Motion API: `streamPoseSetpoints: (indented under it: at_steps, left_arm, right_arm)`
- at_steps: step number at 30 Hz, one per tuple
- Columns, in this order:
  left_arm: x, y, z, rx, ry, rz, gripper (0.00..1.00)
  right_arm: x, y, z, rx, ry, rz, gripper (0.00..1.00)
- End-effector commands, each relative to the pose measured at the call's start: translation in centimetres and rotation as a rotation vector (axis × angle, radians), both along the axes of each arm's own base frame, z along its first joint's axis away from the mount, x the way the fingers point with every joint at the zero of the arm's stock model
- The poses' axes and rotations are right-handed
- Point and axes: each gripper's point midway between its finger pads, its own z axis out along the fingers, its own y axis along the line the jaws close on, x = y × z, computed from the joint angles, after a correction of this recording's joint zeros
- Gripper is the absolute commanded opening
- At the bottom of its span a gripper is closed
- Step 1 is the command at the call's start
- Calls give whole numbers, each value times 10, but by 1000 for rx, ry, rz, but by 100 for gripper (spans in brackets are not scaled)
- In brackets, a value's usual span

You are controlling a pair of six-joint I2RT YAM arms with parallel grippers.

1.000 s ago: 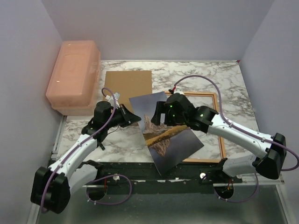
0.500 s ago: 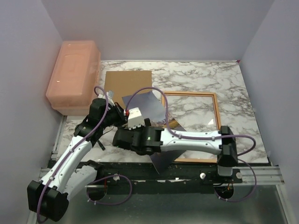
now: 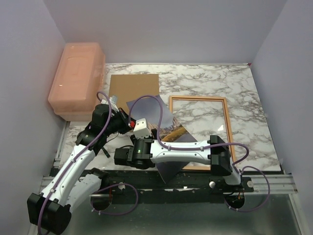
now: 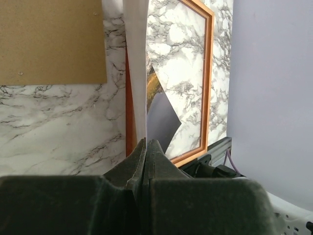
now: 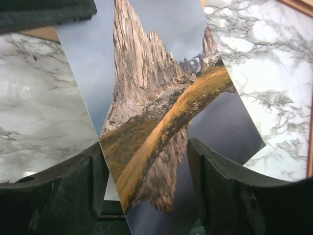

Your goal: Put the photo into the frame

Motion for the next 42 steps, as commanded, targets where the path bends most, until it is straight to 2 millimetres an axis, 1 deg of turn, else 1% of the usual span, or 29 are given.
streamPoseSetpoints:
  at_steps: [1, 2, 4, 5, 6, 7, 8, 10, 12, 15, 17, 18, 20, 24, 29, 32, 38, 42]
  left_arm:
    - [-3, -2, 14, -29, -29, -5, 0]
    - [-3, -2, 14, -29, -29, -5, 0]
    - [-3, -3, 15, -35, -33, -7, 0]
    - [-4, -3, 16, -40, -37, -10, 0]
    - [-4, -4, 17, -46, -42, -13, 0]
    - [-4, -4, 17, -49, -44, -16, 0]
    - [-4, -5, 18, -53, -47, -17, 2]
    - [-4, -5, 19, -54, -52, -18, 9]
    - [-5, -5, 20, -54, -56, -23, 23]
    - [-5, -6, 24, -55, -72, -32, 56]
    - [-6, -5, 27, -53, -84, -34, 73]
    - [-6, -4, 30, -53, -96, -33, 79]
    - [-7, -2, 34, -49, -114, -25, 87]
    - [-9, 5, 44, -23, -161, -6, 93]
    - [-11, 21, 57, 53, -222, 36, 93]
    - [-13, 34, 68, 103, -274, 69, 94]
    - [-20, 50, 93, 159, -365, 107, 94]
    - [-24, 52, 105, 154, -412, 109, 94]
  right_arm:
    - [6, -15, 7, -31, -73, -25, 60]
    - [6, -15, 6, -36, -72, -25, 55]
    - [6, -15, 3, -42, -71, -21, 51]
    - [6, -14, 3, -45, -70, -18, 46]
    - [7, -13, 2, -47, -70, -15, 38]
    - [6, -12, 2, -50, -67, -11, 32]
    - [7, -12, 1, -53, -67, -9, 26]
    - [6, -10, 2, -55, -64, -4, 18]
    - [6, -9, 2, -57, -58, 3, 12]
    - [5, -5, 1, -54, -46, 18, 6]
    - [4, -2, 1, -47, -33, 32, 2]
    - [3, -1, 0, -45, -25, 41, 1]
    - [1, 2, -1, -30, -7, 60, 1]
    - [-1, 11, -1, 49, 55, 102, 1]
    - [-2, 17, 4, 185, 148, 168, 1]
    - [2, 17, 11, 266, 187, 189, 1]
    - [10, 14, 35, 444, 251, 232, 1]
    - [17, 9, 61, 588, 278, 272, 0]
